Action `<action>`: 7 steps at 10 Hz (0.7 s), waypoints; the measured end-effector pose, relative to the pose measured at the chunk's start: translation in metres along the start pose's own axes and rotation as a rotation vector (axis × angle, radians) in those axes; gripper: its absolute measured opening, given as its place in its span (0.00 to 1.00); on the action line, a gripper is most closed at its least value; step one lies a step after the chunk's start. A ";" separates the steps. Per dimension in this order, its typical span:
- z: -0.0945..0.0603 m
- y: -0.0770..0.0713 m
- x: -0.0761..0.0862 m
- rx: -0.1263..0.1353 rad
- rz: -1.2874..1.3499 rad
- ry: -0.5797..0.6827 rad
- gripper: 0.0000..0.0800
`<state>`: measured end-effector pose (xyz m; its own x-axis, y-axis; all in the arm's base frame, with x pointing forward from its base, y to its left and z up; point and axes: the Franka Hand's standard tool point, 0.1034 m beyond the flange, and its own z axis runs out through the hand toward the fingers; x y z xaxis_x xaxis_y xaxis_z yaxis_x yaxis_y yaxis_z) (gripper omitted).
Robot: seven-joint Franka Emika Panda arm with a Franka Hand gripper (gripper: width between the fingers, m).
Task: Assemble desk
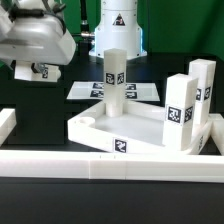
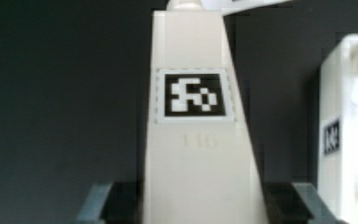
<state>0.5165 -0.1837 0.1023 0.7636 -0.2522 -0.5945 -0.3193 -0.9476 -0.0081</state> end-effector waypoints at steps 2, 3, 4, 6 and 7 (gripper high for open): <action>-0.005 0.000 0.012 -0.015 -0.007 0.157 0.36; -0.006 0.000 0.013 -0.019 -0.008 0.241 0.36; -0.008 0.001 0.014 -0.025 -0.008 0.318 0.36; -0.026 -0.019 0.009 -0.018 -0.009 0.447 0.36; -0.036 -0.033 0.002 -0.012 -0.016 0.511 0.36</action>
Offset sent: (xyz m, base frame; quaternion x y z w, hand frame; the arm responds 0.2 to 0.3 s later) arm 0.0000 0.0000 0.0000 0.0000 0.1938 0.0000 0.9810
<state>0.5488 -0.1598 0.1309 0.9462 -0.2982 -0.1254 -0.3010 -0.9536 -0.0035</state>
